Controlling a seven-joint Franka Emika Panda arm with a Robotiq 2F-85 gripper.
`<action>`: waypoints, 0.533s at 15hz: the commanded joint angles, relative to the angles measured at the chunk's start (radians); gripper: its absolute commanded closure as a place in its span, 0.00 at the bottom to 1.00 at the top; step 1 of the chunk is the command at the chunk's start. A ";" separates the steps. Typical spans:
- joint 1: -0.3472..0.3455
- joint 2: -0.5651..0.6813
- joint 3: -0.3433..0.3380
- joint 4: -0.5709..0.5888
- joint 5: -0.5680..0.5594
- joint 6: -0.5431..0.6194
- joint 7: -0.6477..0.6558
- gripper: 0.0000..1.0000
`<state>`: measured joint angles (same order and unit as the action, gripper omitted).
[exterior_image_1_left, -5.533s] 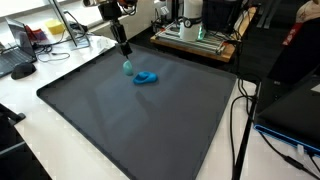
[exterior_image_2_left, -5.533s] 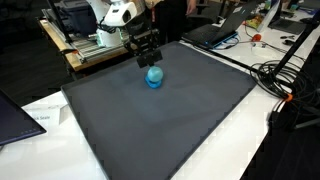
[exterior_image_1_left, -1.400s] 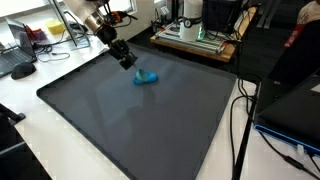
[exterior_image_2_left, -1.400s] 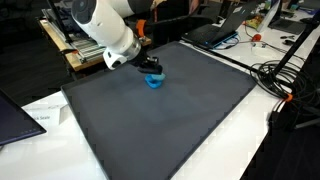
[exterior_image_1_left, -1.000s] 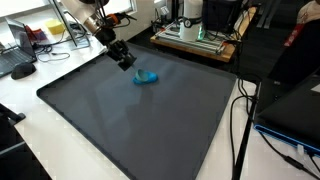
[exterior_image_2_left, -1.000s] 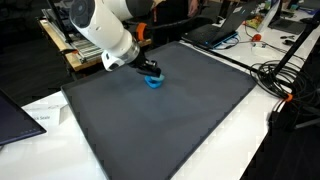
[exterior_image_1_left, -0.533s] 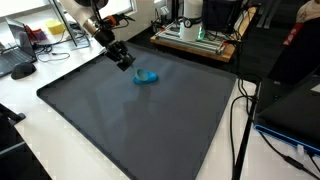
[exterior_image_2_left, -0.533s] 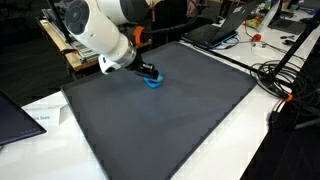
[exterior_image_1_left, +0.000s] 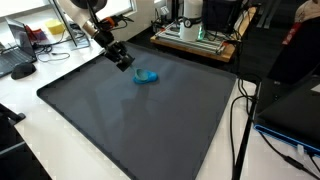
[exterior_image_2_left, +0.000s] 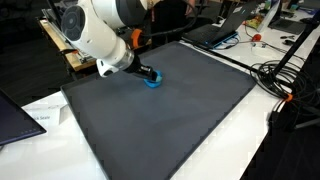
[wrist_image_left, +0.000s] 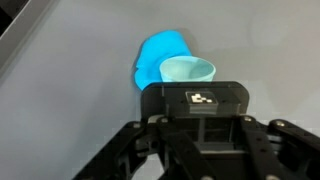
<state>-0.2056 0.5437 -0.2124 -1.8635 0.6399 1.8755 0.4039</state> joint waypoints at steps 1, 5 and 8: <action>0.002 0.099 -0.020 -0.002 -0.115 0.044 -0.030 0.78; 0.023 0.050 -0.015 -0.006 -0.128 0.021 -0.006 0.78; 0.057 -0.039 -0.010 -0.042 -0.166 0.019 0.009 0.78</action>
<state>-0.1895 0.5411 -0.2087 -1.8452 0.6054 1.8536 0.4041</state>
